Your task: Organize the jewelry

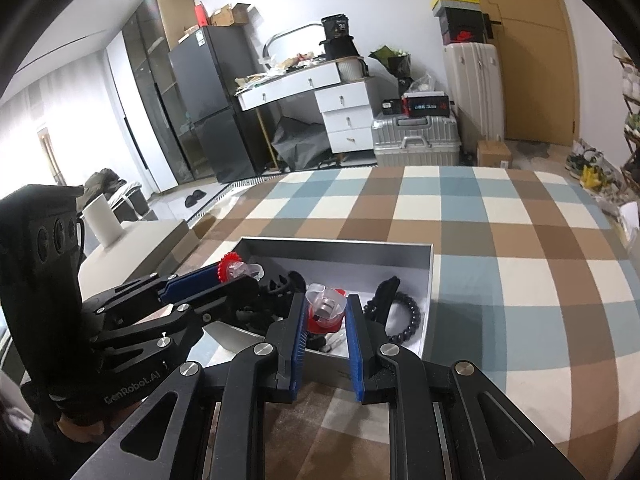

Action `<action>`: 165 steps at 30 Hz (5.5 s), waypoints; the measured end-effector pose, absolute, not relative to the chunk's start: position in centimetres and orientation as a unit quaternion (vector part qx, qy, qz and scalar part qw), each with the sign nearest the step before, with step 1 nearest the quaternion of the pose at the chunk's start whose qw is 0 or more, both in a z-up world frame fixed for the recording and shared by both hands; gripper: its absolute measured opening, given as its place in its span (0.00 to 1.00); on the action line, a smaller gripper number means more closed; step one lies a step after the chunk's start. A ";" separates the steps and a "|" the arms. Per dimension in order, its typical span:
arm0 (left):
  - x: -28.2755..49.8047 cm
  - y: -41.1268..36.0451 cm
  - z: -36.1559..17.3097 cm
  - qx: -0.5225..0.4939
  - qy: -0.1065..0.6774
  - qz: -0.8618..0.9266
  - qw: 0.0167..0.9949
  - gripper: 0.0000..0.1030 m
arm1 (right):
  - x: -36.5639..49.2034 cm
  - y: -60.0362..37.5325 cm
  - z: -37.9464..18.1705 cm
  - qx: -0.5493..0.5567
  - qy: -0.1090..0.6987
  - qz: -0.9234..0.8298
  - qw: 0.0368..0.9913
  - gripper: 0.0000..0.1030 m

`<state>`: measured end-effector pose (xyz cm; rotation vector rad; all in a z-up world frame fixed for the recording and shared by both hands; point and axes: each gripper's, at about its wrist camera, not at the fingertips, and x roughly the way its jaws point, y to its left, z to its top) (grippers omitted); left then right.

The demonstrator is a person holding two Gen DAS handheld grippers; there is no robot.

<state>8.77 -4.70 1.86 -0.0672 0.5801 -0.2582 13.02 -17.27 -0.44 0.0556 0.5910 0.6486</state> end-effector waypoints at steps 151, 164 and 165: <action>2.8 -2.4 1.2 -0.021 0.247 -0.027 0.968 0.99 | 6.2 -21.4 -1.8 0.018 0.161 0.294 0.942 1.00; 2.8 -2.4 1.2 -0.022 0.248 -0.026 0.968 0.99 | 6.2 -21.5 -1.7 0.018 0.161 0.294 0.942 1.00; 2.9 -2.4 1.2 -0.022 0.249 -0.025 0.968 0.99 | 6.2 -21.4 -1.7 0.018 0.162 0.294 0.942 1.00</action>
